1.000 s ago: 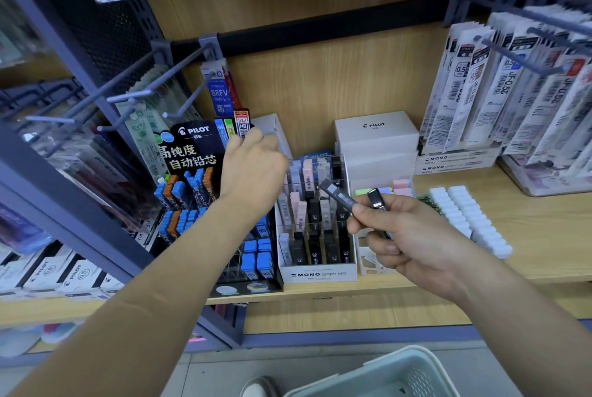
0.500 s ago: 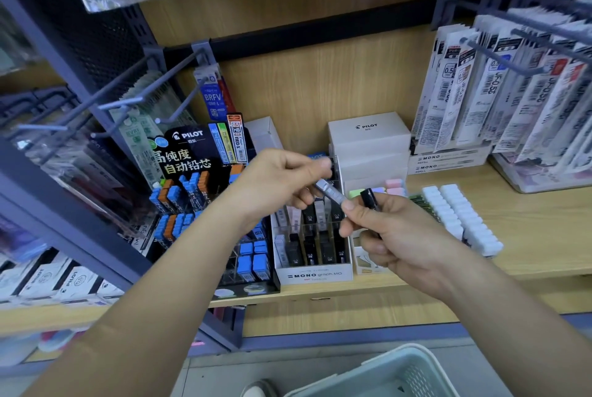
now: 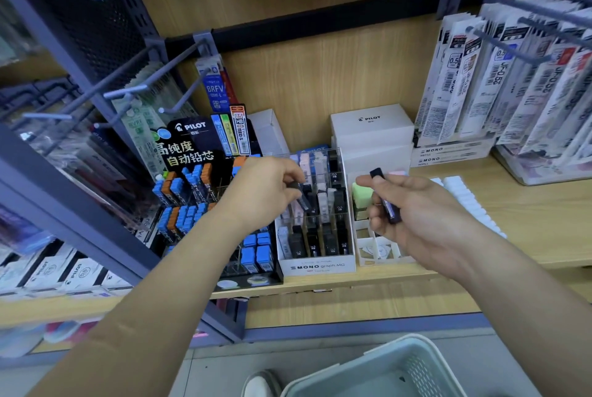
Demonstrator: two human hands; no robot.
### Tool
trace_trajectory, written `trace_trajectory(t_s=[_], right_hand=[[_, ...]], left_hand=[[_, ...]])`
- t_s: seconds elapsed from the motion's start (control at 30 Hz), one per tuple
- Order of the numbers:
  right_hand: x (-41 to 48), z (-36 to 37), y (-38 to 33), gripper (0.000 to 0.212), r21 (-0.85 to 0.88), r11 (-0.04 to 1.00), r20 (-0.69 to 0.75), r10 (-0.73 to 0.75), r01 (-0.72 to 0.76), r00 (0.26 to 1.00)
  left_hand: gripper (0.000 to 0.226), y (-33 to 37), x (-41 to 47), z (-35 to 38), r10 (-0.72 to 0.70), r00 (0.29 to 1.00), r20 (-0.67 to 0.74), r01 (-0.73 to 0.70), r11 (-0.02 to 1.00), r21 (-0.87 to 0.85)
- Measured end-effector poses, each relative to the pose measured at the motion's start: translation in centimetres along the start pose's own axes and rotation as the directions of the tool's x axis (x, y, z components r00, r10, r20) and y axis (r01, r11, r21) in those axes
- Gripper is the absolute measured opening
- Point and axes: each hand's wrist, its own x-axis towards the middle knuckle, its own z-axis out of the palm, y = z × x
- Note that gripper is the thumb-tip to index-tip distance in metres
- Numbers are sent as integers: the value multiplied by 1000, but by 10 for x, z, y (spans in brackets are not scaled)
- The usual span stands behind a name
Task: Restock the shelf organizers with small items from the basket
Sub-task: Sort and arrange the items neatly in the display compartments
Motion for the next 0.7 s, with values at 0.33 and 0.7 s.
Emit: trace_trajectory(t_s=[0.33,0.7], right_hand=[[-1,-4,1,14,-147,986,-16,-83,79,996],[-3,-6,2,19,-147,987,37,-54,59,998]], left_hand=[[22,-3,-1,1,89,993,81,-105,970,221],[27,2,3,16,158,983,95,-175,961,216]])
